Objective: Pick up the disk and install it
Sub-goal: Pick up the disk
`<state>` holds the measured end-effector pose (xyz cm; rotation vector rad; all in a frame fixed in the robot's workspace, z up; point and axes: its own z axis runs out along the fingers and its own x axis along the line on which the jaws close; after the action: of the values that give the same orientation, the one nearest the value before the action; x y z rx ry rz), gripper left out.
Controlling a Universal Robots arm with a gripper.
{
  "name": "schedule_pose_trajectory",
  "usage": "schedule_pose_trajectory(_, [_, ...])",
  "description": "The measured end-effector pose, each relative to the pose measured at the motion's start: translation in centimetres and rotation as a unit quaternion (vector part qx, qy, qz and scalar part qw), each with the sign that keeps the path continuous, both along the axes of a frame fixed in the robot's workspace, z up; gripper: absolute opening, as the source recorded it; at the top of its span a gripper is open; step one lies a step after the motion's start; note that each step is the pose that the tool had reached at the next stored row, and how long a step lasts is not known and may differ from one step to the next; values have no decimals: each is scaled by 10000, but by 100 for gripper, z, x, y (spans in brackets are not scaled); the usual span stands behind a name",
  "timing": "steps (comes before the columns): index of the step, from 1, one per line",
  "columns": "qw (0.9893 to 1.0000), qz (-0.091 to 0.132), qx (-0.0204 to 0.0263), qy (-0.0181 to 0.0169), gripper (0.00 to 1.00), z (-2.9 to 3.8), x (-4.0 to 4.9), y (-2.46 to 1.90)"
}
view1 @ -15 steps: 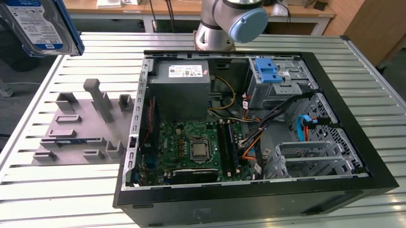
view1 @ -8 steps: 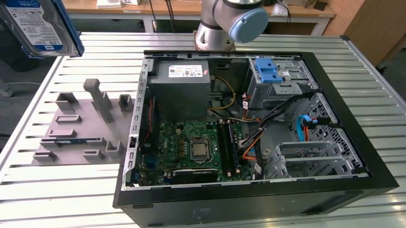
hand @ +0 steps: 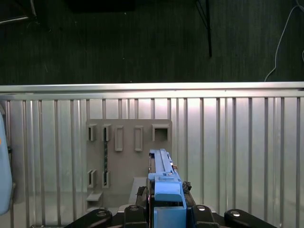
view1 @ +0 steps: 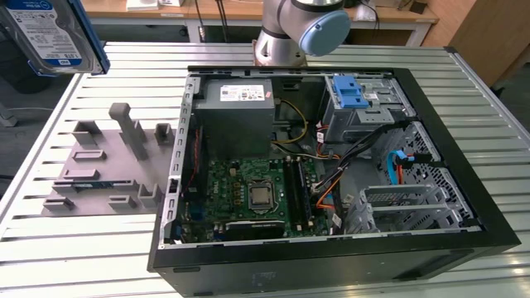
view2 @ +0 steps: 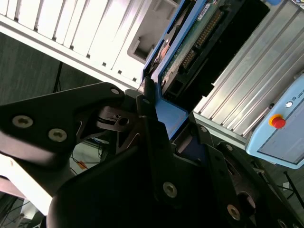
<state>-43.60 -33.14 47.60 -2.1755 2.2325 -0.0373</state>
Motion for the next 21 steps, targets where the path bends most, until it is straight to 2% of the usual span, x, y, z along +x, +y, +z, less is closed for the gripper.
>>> schedule_pose_trajectory(8, [10000, 0, 0, 1, 36, 1, 8, 0])
schedule_pose_trajectory(13, [10000, 0, 0, 11, 36, 0, 78, -6])
schedule_pose_trajectory(19, [10000, -1, 0, 60, 36, 0, 187, -11])
schedule_pose_trajectory(21, [10000, -2, 0, 65, 36, 0, 198, -11])
